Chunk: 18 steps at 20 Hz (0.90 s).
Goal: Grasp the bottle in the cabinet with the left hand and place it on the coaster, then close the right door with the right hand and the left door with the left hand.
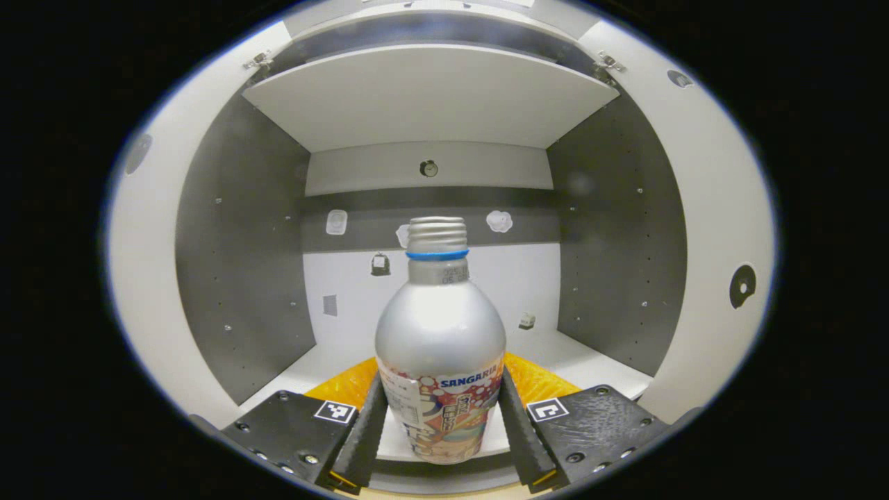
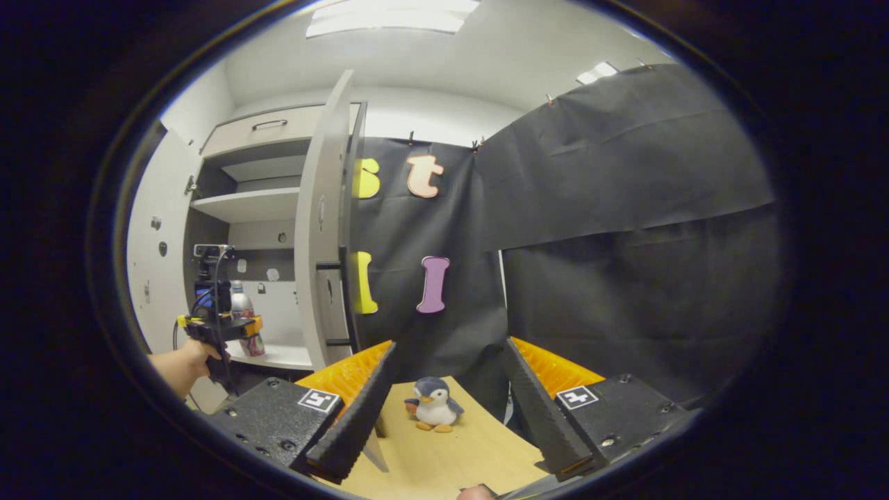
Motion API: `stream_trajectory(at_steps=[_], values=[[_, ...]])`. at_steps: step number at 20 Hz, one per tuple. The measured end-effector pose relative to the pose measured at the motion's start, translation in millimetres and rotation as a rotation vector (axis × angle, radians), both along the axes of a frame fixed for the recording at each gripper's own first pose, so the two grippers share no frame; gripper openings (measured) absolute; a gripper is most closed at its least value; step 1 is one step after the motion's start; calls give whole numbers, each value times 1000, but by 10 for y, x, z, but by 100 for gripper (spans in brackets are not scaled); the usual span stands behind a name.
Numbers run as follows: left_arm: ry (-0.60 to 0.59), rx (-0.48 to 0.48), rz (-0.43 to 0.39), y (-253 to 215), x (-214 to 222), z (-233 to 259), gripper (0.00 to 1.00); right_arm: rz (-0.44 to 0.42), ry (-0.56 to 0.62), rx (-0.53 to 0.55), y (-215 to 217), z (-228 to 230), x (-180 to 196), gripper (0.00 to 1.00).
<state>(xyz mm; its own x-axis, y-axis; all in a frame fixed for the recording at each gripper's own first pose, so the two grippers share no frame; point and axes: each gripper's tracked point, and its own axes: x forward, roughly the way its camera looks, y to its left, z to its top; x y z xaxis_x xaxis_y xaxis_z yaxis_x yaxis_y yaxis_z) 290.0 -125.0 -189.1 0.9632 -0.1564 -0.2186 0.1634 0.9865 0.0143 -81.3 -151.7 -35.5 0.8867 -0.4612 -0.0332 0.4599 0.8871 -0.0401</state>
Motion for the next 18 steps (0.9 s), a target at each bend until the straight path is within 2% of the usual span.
stream_trajectory(at_steps=[2,5,6,8,13,14,18], values=[[8,-18,14,31,-50,-10,74,19,8,6,4,-21,19,98],[13,-30,36,91,-180,-11,75,54,12,18,64,-55,74,96],[18,-36,43,110,-258,-18,74,66,14,22,76,-69,103,99],[19,-39,50,149,-369,-35,75,98,17,26,146,-71,175,96],[-5,-34,42,155,-675,-107,74,162,20,29,267,-77,318,98],[-4,-31,42,163,-748,-135,79,171,22,28,287,-91,332,96],[8,-28,36,121,-982,-235,74,182,52,29,306,-193,404,98]])
